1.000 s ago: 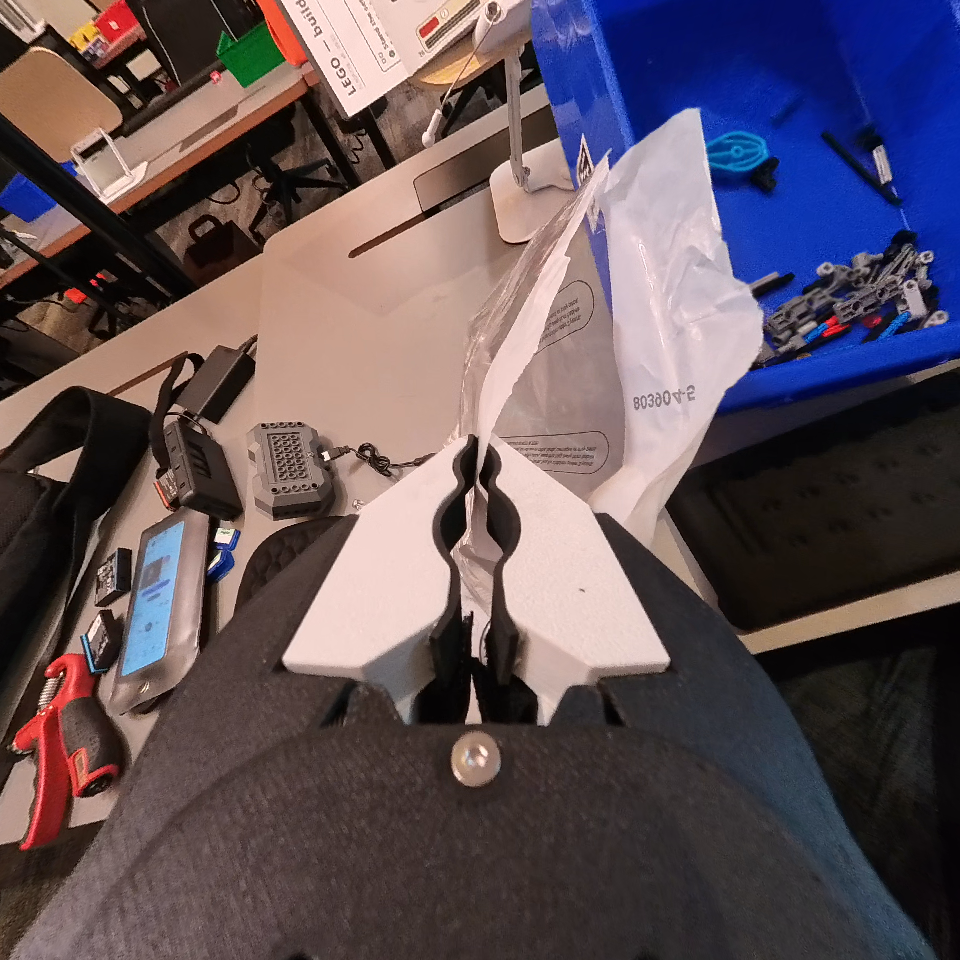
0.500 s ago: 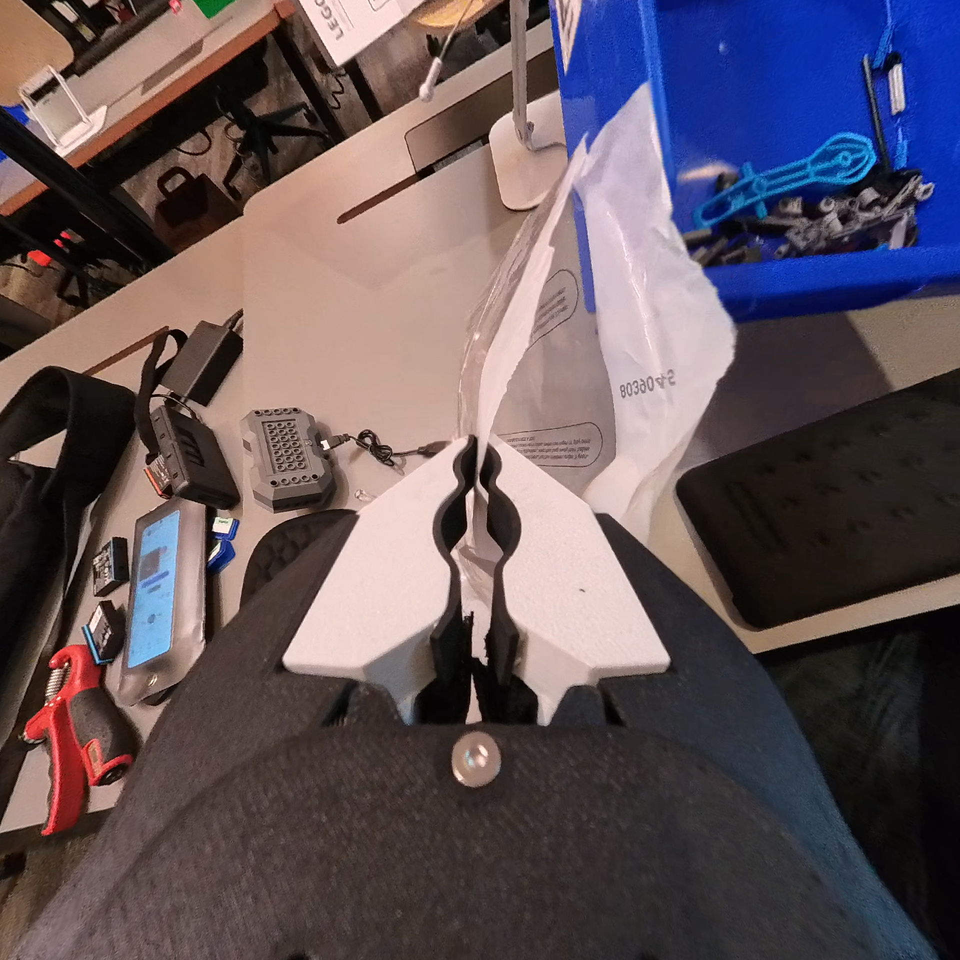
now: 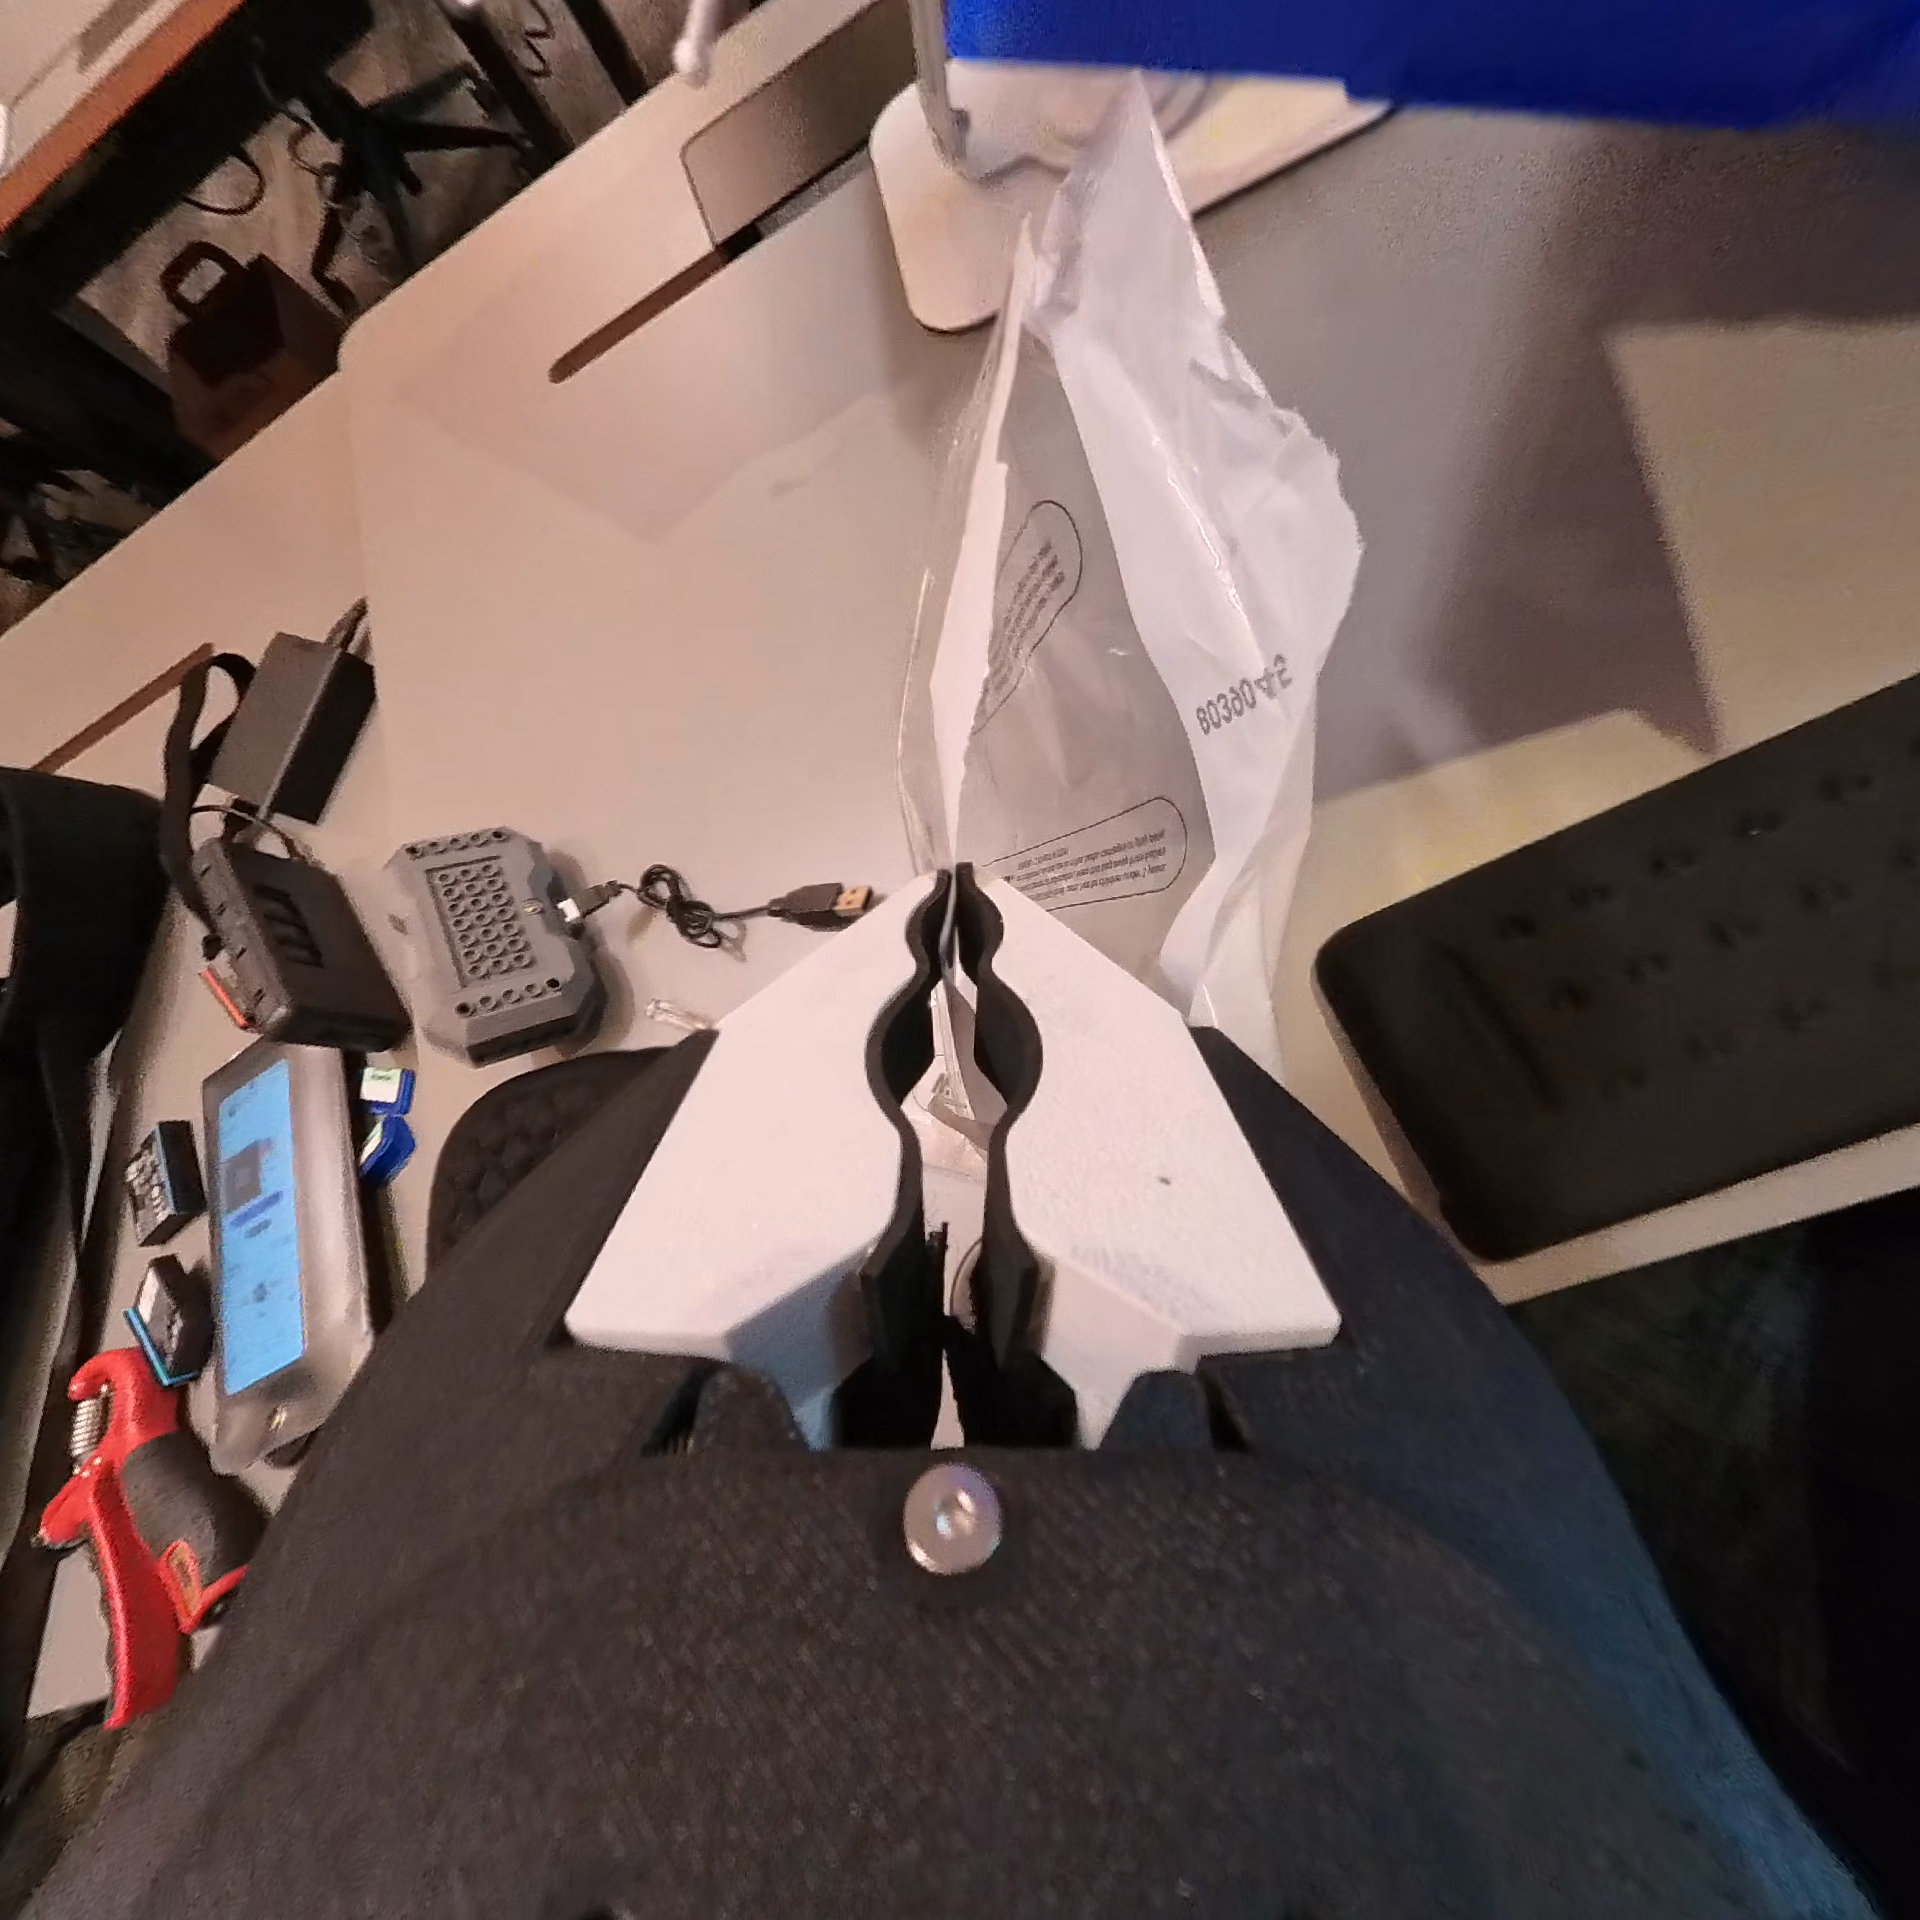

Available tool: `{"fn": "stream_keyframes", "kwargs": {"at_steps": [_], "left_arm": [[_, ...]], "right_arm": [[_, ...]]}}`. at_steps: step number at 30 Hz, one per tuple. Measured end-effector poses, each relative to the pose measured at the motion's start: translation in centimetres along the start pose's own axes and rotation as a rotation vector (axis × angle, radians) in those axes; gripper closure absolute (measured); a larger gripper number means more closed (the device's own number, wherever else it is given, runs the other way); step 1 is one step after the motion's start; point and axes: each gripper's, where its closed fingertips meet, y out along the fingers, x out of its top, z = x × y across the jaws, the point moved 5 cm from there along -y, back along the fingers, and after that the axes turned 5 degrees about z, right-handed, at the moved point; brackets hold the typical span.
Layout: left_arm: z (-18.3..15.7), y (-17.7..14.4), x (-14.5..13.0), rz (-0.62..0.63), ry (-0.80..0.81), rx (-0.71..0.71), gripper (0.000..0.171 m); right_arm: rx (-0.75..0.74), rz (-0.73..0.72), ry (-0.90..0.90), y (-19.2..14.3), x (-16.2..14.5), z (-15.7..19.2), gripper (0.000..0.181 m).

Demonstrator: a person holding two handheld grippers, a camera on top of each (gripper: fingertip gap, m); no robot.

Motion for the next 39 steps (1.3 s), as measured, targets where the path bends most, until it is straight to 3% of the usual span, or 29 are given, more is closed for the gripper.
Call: {"fn": "stream_keyframes", "kwargs": {"at_steps": [6,13,18,26,34,39], "left_arm": [[-2.3,2.3,1.5,0.039,0.072,-0.032,0.171],[-4.8,4.7,4.3,0.059,0.114,-0.063,0.171],[-5.6,5.7,7.1,0.038,0.088,-0.139,0.171],[-5.6,6.2,10.7,-0.038,-0.038,-0.413,0.171],[-6.5,7.0,11.6,-0.055,-0.143,-0.629,0.171],[-6.4,7.7,12.0,-0.08,-0.188,-0.638,0.171]], "right_arm": [[-0.043,-0.008,0.069,-2.4,-0.8,-2.6,0.181],[-0.05,-0.074,0.145,-3.9,0.4,-3.3,0.181],[-0.066,-0.125,0.181,-4.3,2.0,-3.3,0.181],[-0.144,-0.196,0.193,-4.8,2.4,-3.7,0.181],[-0.269,-0.227,0.114,-5.8,2.3,-3.7,0.181],[-0.371,-0.241,0.04,-6.7,2.6,-3.1,0.181]]}}
